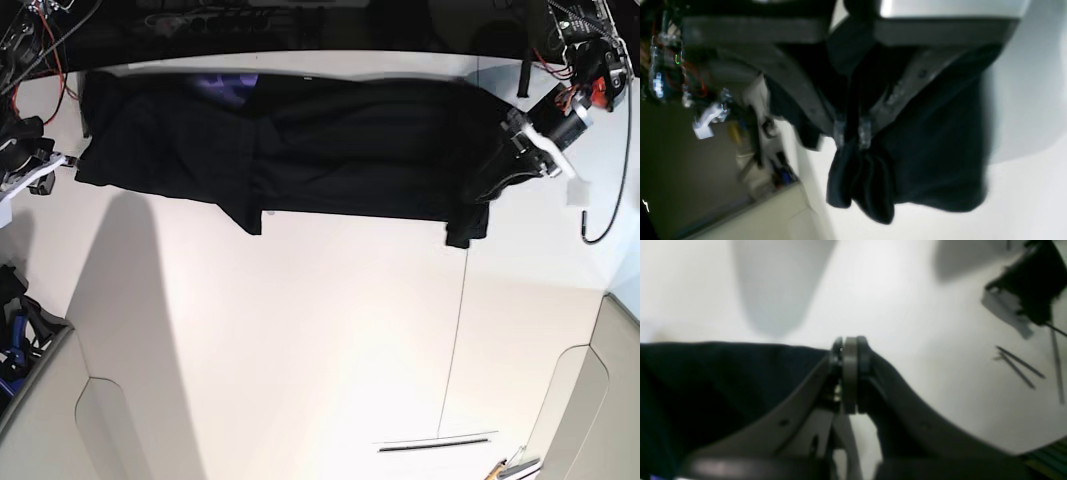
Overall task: Fold the T-shirt properly
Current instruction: 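Fold the held end toward the right gripper with the left gripper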
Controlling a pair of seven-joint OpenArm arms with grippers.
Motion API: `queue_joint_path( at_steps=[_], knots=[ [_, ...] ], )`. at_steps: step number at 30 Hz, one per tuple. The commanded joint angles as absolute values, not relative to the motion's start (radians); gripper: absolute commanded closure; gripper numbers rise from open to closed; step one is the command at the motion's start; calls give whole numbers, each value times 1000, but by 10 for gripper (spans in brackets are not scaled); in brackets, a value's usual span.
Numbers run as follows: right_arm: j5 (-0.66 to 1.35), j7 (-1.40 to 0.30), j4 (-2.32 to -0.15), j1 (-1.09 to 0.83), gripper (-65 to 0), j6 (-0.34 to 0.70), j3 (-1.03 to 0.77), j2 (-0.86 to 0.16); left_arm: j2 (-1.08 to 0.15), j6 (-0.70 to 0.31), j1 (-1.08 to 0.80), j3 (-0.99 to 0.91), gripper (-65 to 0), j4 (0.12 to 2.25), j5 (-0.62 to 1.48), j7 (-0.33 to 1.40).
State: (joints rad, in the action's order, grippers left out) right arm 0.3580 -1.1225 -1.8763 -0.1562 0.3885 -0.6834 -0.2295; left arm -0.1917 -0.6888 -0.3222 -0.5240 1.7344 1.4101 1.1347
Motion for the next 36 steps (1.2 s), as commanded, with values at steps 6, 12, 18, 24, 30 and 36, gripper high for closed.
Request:
queue_joint_path(
  at_steps=[6,12,18,24,30,36],
  knots=[
    [367,-1099,-1892,-173,0,388,-689,-249,-144,-698,-313,-323,0,1762,1325,1068],
    [385,-1100,-1892,-176,0,387,-689,-249,-113,-698,-296,-189,0,1762,1235,1031],
    [387,-1099,-1892,-178,0,387,-689,-249,-113,-698,-296,-127,0,1762,1160,991],
    [394,-1099,-1892,-178,0,387,-689,-249,-110,-698,-297,-123,-42,1762,1144,991],
    [430,-1095,-1892,-178,0,388,-689,-249,-111,-698,-297,-124,-322,1784,1233,999],
    [430,-1095,-1892,-178,0,388,-689,-249,-138,-698,-297,-214,-322,2005,1191,1063]
  ],
)
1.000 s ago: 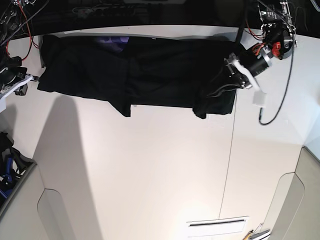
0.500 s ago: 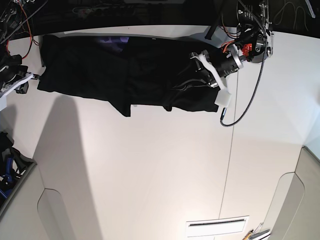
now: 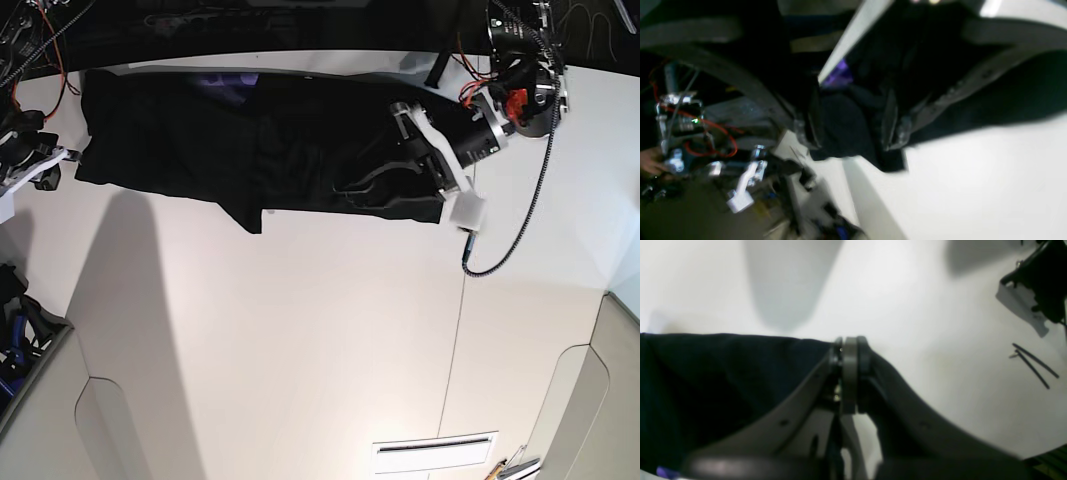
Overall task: Fold the T-shirt properly
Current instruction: 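Fold the held end toward the right gripper with the left gripper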
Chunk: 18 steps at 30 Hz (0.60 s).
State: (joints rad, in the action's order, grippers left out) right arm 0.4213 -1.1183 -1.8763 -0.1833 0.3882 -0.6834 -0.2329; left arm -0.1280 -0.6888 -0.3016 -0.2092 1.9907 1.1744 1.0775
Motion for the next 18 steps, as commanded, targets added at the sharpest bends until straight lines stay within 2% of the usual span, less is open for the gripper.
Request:
queue_joint_path(
  at_steps=[1,8,13,18],
  knots=[
    [429,-1095,-1892,-178,0,389,-689,-249,-152,-698,-297,-242,-322,2038,1158,1063],
    [430,-1095,-1892,-178,0,388,-689,-249,-284,-698,-358,-372,-322,2076,1030,1082],
    [430,-1095,-1892,-178,0,388,-689,-249,-297,-698,-448,-371,-322,2074,1011,1081],
    [430,-1095,-1892,-178,0,389,-689,-249,-297,-698,-454,-339,-322,2069,964,1048]
  ],
)
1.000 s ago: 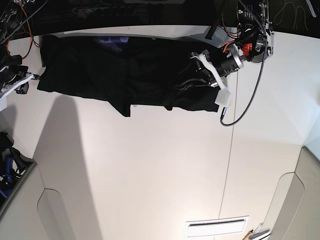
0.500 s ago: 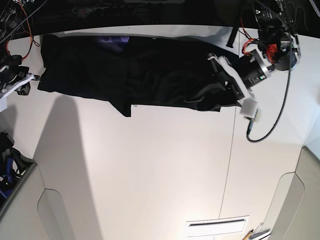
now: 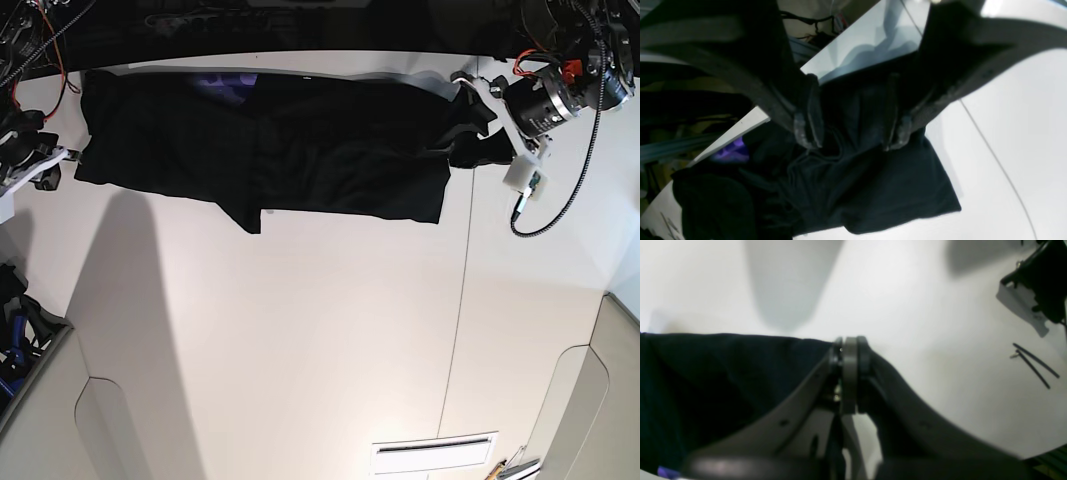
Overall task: Fold the T-shirt properly
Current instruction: 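Fold the held end toward the right gripper with the left gripper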
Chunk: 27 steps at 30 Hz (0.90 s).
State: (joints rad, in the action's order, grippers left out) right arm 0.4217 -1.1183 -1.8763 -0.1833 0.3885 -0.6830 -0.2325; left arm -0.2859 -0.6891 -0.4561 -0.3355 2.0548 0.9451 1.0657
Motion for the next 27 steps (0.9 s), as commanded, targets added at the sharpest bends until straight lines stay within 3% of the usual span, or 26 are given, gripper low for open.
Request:
queue_joint_path(
  at_steps=[1,11,12,16,17,22,27],
  knots=[
    [430,-1095,-1892,-178,0,388,-689,-249,-297,-698,-454,-327,-322,2069,952,1035],
    [430,-1095,-1892,-178,0,388,-689,-249,-297,-698,-446,-186,-305,2068,764,960],
    [430,-1095,-1892,-178,0,388,-689,-249,-297,-691,-446,-183,-272,2068,752,960],
    [430,-1095,-1892,-178,0,389,-689,-249,-297,-684,-446,-183,-26,2068,740,962],
    [430,-1095,-1892,-178,0,388,-689,-249,-297,-680,-447,-183,0,2068,744,966],
    [430,-1095,-1892,-178,0,389,-689,-249,-296,-670,-453,-183,0,2099,909,1109],
    [430,-1095,-1892,-178,0,388,-689,-249,-293,-678,-472,-175,0,2111,1009,1112]
  ],
)
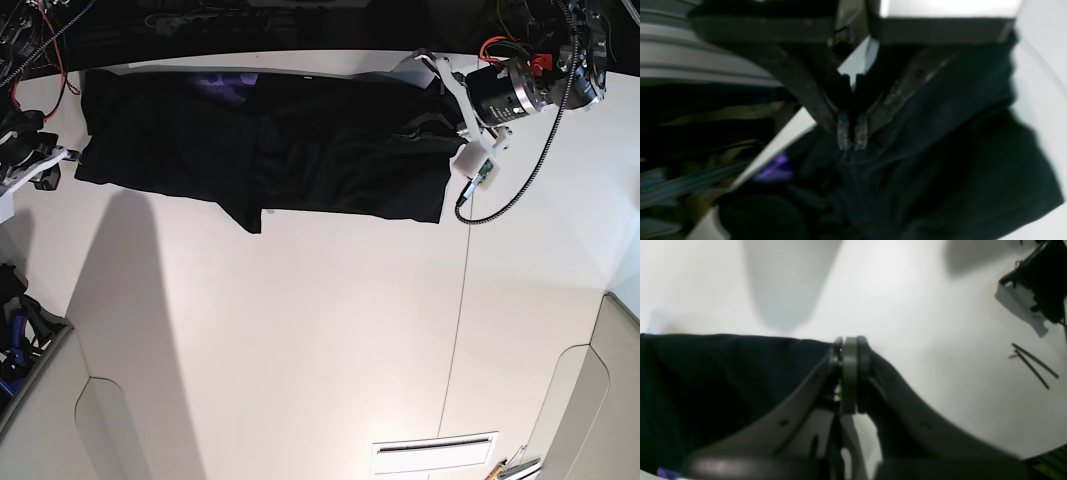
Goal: Fold the T-shirt properly
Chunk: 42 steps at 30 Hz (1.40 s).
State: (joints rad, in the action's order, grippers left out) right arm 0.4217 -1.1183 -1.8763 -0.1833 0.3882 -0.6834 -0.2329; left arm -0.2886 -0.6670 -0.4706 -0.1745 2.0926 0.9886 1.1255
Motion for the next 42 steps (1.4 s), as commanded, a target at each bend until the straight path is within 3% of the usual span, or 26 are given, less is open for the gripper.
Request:
queue_joint_path(
  at_steps=[1,10,16,19,20,22,23,25,26,35,42],
  knots=[
    [430,-1095,-1892,-177,0,388,-689,-249,-293,-684,-472,-164,0,2111,1019,1112],
    [430,-1095,-1892,-178,0,388,-689,-249,-292,-698,-462,83,0,2111,1018,1111],
    [430,-1095,-1892,-178,0,388,-689,-249,-264,-698,-432,130,0,2111,936,1108],
    [430,-1096,-1892,-178,0,388,-689,-249,-265,-698,-429,130,-207,2111,896,1095],
    [430,-1098,-1892,-178,0,388,-689,-249,-265,-698,-429,130,-248,2111,894,1095],
    [430,-1102,-1892,-178,0,389,-689,-249,-270,-698,-429,130,-258,2111,894,1088],
    [430,-1106,-1892,-178,-47,389,-689,-249,-272,-698,-429,130,-259,2112,896,1089],
    [430,-1121,-1892,-178,-218,389,-689,-249,-284,-698,-430,130,-259,2119,901,1089],
    [430,-1123,-1892,-181,-262,389,-689,-249,-289,-698,-430,130,-259,2127,901,1089],
    [495,-1121,-1835,-262,-277,388,-690,-249,-313,-698,-429,123,-259,2246,892,1073],
    [612,-1095,-1668,-256,-337,389,-691,-248,-314,-698,-429,123,-259,2246,783,1036]
  ],
)
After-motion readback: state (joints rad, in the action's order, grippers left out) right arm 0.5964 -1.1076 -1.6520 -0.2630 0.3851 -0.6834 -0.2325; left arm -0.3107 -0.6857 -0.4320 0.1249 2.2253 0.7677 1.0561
